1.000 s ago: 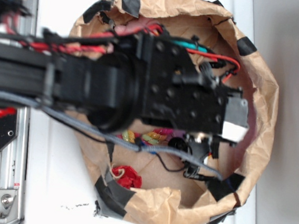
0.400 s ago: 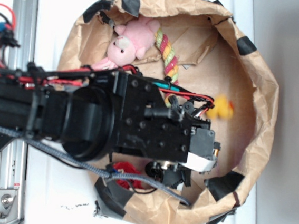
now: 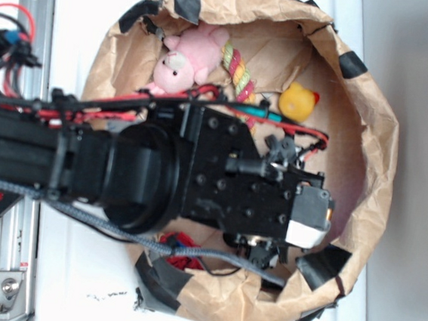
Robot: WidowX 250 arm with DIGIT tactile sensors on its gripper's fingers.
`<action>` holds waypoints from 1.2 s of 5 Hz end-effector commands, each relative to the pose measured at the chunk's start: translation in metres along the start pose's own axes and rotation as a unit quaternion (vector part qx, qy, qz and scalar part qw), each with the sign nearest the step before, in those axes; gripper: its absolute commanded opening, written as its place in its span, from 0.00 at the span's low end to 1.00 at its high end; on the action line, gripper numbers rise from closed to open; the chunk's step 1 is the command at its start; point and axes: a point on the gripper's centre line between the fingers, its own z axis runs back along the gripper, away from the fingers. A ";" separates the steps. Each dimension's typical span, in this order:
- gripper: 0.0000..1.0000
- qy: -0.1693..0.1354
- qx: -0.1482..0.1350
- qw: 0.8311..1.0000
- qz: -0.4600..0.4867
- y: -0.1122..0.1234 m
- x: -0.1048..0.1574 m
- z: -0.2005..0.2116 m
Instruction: Grab the yellow duck.
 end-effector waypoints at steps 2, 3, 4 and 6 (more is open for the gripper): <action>1.00 0.012 0.047 0.986 0.159 0.077 -0.026 0.057; 1.00 0.020 0.044 0.987 0.155 0.084 -0.022 0.049; 1.00 0.015 0.049 0.986 0.158 0.092 -0.028 0.047; 1.00 -0.021 0.047 0.984 0.171 0.102 -0.009 0.033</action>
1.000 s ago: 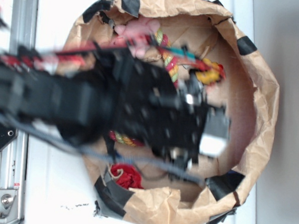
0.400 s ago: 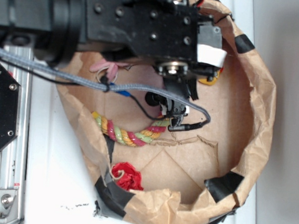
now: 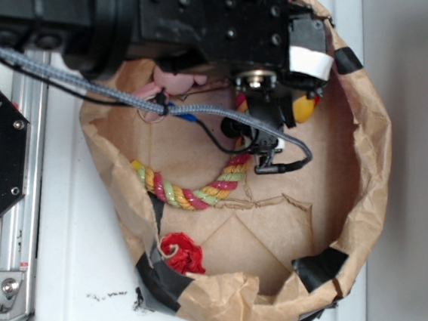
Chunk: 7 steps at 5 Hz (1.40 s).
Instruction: Grab the yellow duck.
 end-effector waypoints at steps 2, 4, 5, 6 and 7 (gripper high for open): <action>1.00 -0.012 0.014 1.000 0.007 -0.003 0.029 -0.041; 0.00 -0.014 0.011 1.000 0.007 0.007 0.030 -0.037; 0.00 -0.007 0.006 1.000 0.007 0.006 0.028 -0.039; 0.00 -0.005 0.000 1.000 0.005 0.001 0.027 -0.038; 0.00 -0.002 -0.002 1.000 0.005 -0.001 0.025 -0.038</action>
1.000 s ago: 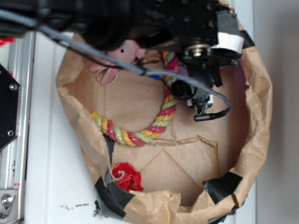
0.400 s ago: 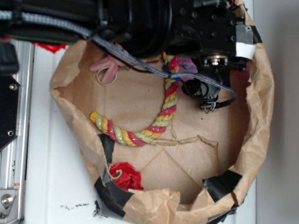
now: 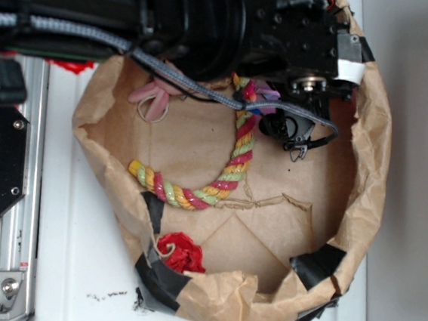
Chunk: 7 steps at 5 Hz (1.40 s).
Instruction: Grab the yellow duck.
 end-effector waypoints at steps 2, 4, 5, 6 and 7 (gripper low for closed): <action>0.00 -0.058 -0.007 0.998 -0.002 0.000 -0.001 0.046; 0.00 -0.105 -0.080 0.991 -0.016 -0.020 -0.029 0.130; 0.00 -0.081 -0.078 0.993 -0.045 -0.033 -0.037 0.129; 0.00 -0.074 -0.071 0.993 -0.059 -0.037 -0.036 0.126; 0.89 -0.064 -0.069 0.994 -0.056 -0.032 -0.030 0.117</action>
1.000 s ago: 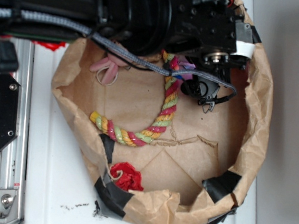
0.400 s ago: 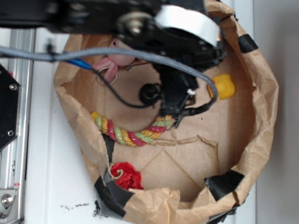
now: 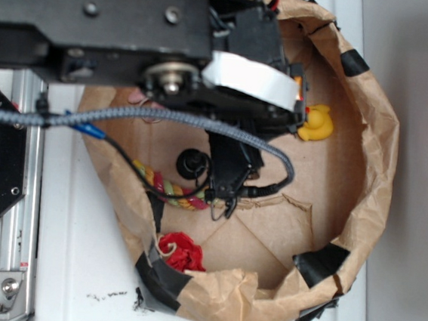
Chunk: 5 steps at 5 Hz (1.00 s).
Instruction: Grab the yellow duck.
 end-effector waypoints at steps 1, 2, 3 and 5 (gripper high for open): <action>1.00 0.000 0.012 1.000 -0.023 0.011 0.006 -0.023; 1.00 0.009 0.010 0.999 -0.049 0.024 0.000 -0.056; 1.00 0.013 0.011 0.999 -0.028 0.038 0.010 -0.066; 1.00 0.003 0.016 1.000 -0.010 0.055 0.029 -0.069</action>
